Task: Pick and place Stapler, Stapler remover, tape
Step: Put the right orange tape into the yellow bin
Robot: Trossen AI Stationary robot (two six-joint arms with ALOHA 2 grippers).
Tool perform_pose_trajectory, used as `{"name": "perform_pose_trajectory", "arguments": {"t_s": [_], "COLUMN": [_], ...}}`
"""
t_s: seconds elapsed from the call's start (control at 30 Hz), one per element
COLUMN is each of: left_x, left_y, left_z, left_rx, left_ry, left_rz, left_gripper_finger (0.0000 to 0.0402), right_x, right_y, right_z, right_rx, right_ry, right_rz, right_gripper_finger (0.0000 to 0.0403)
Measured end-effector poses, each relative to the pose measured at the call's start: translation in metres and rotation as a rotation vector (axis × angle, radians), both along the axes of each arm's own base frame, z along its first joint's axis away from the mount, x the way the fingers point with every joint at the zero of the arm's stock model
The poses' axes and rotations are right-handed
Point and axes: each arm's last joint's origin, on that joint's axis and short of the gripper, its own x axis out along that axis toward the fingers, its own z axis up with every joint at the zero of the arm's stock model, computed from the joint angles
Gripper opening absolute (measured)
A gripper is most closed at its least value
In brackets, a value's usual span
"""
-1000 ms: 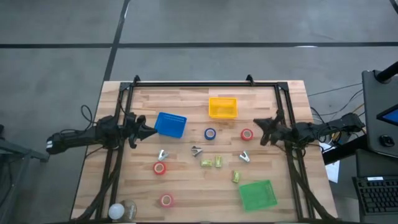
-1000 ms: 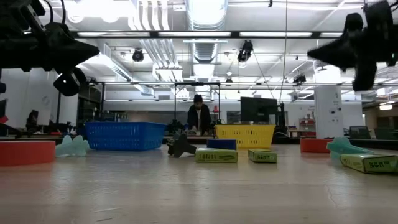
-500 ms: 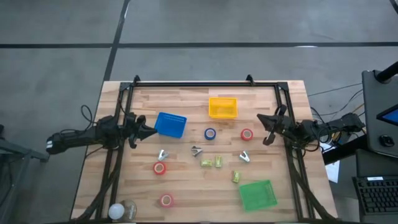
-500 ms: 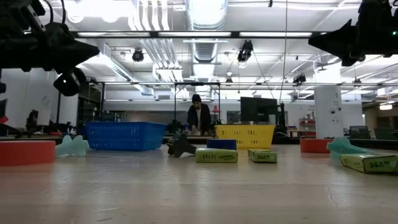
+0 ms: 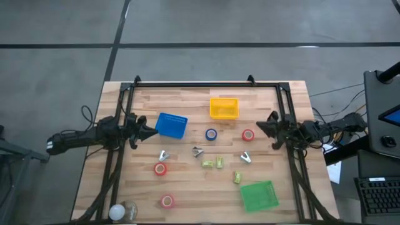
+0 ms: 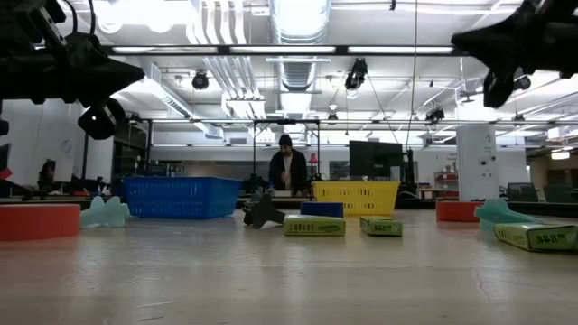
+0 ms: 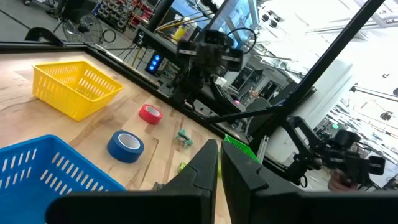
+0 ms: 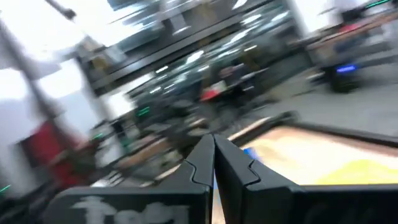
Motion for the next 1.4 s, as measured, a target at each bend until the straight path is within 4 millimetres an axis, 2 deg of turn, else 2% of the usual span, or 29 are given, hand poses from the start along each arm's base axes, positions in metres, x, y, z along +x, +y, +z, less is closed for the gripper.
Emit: {"name": "perform_pose_trajectory", "arguments": {"t_s": [0.13, 0.23, 0.4, 0.53, 0.63, 0.73, 0.83, 0.97, 1.2, 1.4], "left_x": [0.000, 0.000, 0.000, 0.000, 0.000, 0.000, 0.000, 0.000, 0.000, 0.000], "left_y": [0.000, 0.000, 0.000, 0.000, 0.000, 0.000, 0.000, 0.000, 0.000, 0.000], "left_z": [0.000, 0.000, 0.000, 0.000, 0.000, 0.000, 0.000, 0.000, 0.000, 0.000], "left_rx": [0.000, 0.000, 0.000, 0.000, 0.000, 0.000, 0.000, 0.000, 0.000, 0.000], "left_ry": [0.000, 0.000, 0.000, 0.000, 0.000, 0.000, 0.000, 0.000, 0.000, 0.000], "left_rz": [0.000, 0.000, 0.000, 0.000, 0.000, 0.000, 0.000, 0.000, 0.000, 0.000], "left_gripper_finger": [0.0023, 0.0023, 0.0023, 0.0023, 0.0023, 0.0023, 0.0023, 0.0023, 0.0023, 0.0023], "right_x": [0.012, 0.026, 0.046, 0.062, 0.077, 0.095, 0.108, 0.116, 0.118, 0.116], "right_y": [0.005, 0.008, 0.014, 0.018, 0.022, 0.027, 0.029, 0.027, 0.005, -0.009], "right_z": [0.008, 0.012, 0.022, 0.032, 0.030, 0.017, 0.005, -0.006, -0.013, -0.019], "right_rx": [0.070, 0.120, 0.178, 0.151, 0.115, 0.065, 0.046, 0.040, 0.097, 0.218], "right_ry": [0.093, 0.326, 0.771, 1.035, 1.179, 1.290, 1.375, 1.427, 1.472, 1.499], "right_rz": [0.087, 0.081, 0.005, -0.056, -0.076, -0.048, -0.054, -0.082, -0.149, -0.135], "right_gripper_finger": [0.0009, 0.0023, 0.0088, 0.0150, 0.0176, 0.0186, 0.0188, 0.0185, 0.0184, 0.0185]}}
